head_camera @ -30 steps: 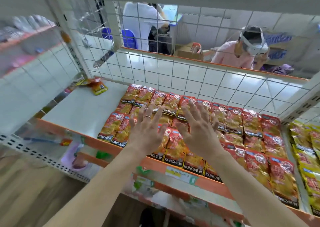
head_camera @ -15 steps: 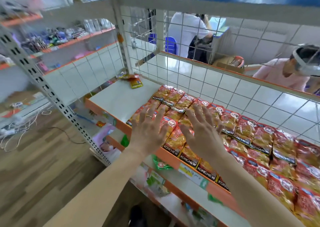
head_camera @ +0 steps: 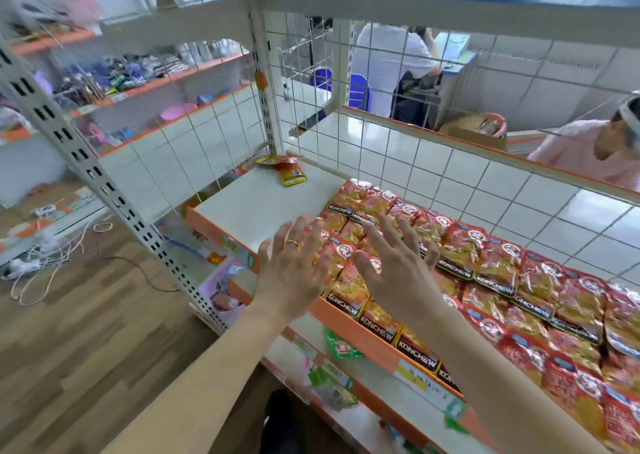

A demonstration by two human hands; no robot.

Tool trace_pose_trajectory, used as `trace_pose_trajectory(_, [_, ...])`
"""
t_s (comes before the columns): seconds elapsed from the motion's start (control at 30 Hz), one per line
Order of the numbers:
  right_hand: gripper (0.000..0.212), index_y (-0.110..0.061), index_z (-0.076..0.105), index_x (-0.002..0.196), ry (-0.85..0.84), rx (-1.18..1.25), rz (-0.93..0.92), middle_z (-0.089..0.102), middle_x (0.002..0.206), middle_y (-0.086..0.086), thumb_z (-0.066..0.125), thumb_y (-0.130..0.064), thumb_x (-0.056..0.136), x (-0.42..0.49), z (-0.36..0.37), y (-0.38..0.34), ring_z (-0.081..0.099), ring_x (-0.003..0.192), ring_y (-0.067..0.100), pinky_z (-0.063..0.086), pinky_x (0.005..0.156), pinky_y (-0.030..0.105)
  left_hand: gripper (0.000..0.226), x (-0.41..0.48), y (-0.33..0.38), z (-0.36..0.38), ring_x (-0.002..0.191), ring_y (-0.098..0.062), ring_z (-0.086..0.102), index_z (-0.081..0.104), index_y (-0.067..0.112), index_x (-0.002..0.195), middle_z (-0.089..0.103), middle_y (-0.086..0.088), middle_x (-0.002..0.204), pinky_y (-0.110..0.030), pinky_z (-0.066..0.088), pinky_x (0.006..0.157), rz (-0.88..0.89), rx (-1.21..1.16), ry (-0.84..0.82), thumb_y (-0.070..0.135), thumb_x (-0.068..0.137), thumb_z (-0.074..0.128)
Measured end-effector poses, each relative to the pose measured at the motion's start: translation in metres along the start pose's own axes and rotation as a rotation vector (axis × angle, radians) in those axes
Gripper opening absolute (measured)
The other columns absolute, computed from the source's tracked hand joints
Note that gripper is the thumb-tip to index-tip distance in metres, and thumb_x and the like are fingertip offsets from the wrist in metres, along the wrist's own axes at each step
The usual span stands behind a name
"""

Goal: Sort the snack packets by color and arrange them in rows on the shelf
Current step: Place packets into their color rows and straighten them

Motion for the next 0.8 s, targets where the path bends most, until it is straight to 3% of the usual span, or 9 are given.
trace_pose_trajectory(0.27, [0.056, -0.039, 0.022, 0.154, -0.046, 0.016, 0.05, 0.004, 0.167, -0.013, 0.031, -0.057, 0.102, 0.072, 0.033, -0.036, -0.014, 0.152, 0.012, -0.009, 0.117, 0.058, 0.074, 0.064, -0.069, 0.023, 0.151, -0.021, 0.015, 0.025, 0.031, 0.156, 0.017, 0.002, 0.166, -0.051, 0.017, 0.116, 0.035, -0.009, -0.064, 0.058, 0.09, 0.005])
trace_pose_trajectory(0.57, [0.054, -0.041, 0.022, 0.155, -0.093, -0.027, 0.114, 0.001, 0.166, -0.015, 0.027, -0.054, 0.104, 0.16, 0.079, -0.067, -0.016, 0.152, 0.012, -0.012, 0.116, 0.056, 0.058, 0.152, -0.135, 0.053, 0.153, -0.017, 0.01, 0.025, 0.024, 0.157, 0.012, 0.004, 0.168, -0.049, 0.011, 0.119, 0.091, -0.031, -0.146, 0.048, 0.104, 0.027])
trace_pose_trajectory(0.8, [0.05, -0.039, 0.024, 0.154, -0.103, -0.058, 0.156, 0.003, 0.166, -0.016, 0.028, -0.05, 0.105, 0.211, 0.086, -0.08, -0.011, 0.152, 0.012, -0.008, 0.117, 0.053, 0.06, 0.229, -0.135, 0.067, 0.155, -0.015, 0.01, 0.027, 0.02, 0.157, 0.012, 0.0, 0.169, -0.044, 0.023, 0.12, 0.279, -0.053, -0.213, 0.046, 0.104, 0.035])
Point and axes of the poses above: each hand's wrist, its own x-axis towards the middle knuckle, its own z-axis out of the palm, y = z × x, the point moved 8 cm from there along x, towards the middle knuckle
